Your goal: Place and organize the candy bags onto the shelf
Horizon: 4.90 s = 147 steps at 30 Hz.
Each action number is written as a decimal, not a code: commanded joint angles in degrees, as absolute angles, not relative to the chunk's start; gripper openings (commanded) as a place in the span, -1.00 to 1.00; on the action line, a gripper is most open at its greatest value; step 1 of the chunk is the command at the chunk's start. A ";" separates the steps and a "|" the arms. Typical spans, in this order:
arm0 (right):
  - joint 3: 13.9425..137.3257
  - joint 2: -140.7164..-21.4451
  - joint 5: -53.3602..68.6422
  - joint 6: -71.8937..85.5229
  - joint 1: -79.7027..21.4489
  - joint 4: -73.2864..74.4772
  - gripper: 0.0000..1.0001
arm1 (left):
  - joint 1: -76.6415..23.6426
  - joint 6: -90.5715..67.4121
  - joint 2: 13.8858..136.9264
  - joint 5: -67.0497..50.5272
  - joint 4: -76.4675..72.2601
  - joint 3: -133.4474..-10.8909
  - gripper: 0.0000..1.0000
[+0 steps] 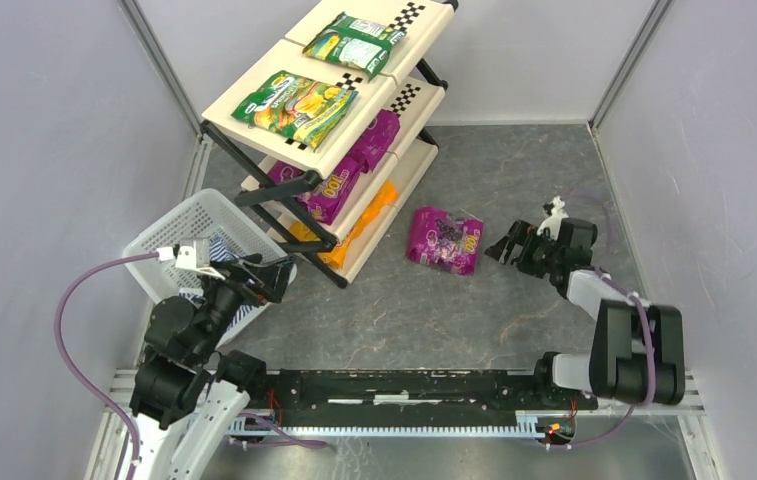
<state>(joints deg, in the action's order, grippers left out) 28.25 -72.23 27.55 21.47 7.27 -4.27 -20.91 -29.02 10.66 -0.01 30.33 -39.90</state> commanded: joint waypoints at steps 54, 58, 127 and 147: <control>18.82 -91.01 51.40 55.45 0.28 -53.18 -0.23 | -20.55 -29.89 12.15 -1.13 29.40 -40.34 0.99; 19.02 -87.97 51.59 55.59 0.34 -50.92 -0.29 | -20.55 -29.88 11.80 -1.22 29.37 -40.31 0.99; 113.53 -129.99 27.71 68.22 -15.44 -35.85 -0.56 | -20.57 -30.41 17.97 2.88 30.50 -40.87 0.97; 104.02 -123.73 25.72 64.12 -16.48 -35.42 0.01 | -20.52 -30.57 17.75 3.25 30.53 -40.88 0.96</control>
